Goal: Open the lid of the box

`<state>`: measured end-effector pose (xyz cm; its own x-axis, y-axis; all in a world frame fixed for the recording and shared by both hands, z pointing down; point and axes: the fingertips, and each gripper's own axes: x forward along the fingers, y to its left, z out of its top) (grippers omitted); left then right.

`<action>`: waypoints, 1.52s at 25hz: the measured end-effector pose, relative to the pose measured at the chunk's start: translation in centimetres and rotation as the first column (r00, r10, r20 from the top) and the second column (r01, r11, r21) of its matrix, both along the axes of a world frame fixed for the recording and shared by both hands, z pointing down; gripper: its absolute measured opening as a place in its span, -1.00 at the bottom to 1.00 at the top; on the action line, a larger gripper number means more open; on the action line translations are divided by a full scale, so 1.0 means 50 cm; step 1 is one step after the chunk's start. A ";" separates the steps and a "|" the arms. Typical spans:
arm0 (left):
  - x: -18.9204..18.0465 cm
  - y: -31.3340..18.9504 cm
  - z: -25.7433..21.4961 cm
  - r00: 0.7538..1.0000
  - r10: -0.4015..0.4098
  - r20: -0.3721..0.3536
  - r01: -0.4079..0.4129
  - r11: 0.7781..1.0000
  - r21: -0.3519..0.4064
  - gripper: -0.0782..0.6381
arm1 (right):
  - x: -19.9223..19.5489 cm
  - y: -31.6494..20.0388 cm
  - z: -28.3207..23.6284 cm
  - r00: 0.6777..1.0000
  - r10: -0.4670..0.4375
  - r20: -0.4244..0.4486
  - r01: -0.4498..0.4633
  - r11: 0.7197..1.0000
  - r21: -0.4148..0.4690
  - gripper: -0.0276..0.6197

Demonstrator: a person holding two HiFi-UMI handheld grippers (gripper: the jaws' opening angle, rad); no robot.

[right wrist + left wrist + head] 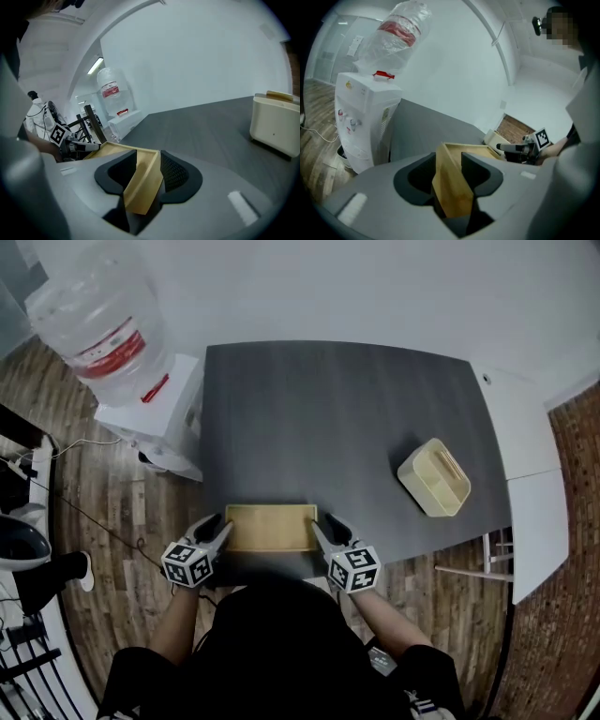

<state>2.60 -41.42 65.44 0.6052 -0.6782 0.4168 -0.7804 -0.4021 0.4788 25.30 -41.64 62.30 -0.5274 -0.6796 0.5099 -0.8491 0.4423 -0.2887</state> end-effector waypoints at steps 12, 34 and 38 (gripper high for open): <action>0.005 0.006 -0.003 0.998 -0.027 -0.063 0.025 0.999 -0.027 -0.47 | -0.017 0.004 0.060 0.999 -0.018 -0.046 0.014 0.995 -0.100 -0.43; 0.002 0.003 -0.002 0.999 -0.046 -0.022 0.045 0.997 -0.063 -0.55 | 0.029 0.003 0.057 0.998 -0.021 -0.051 0.016 0.995 -0.099 -0.64; 0.001 0.005 -0.001 0.998 -0.057 -0.014 0.056 0.996 -0.065 -0.55 | 0.057 0.003 0.058 0.999 0.010 -0.049 -0.015 0.995 -0.102 -0.66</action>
<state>2.62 -41.18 65.38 0.5735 -0.6832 0.4521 -0.7933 -0.3253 0.5147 28.13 -41.48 65.21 -0.4922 -0.6289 0.6019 -0.8685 0.4016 -0.2905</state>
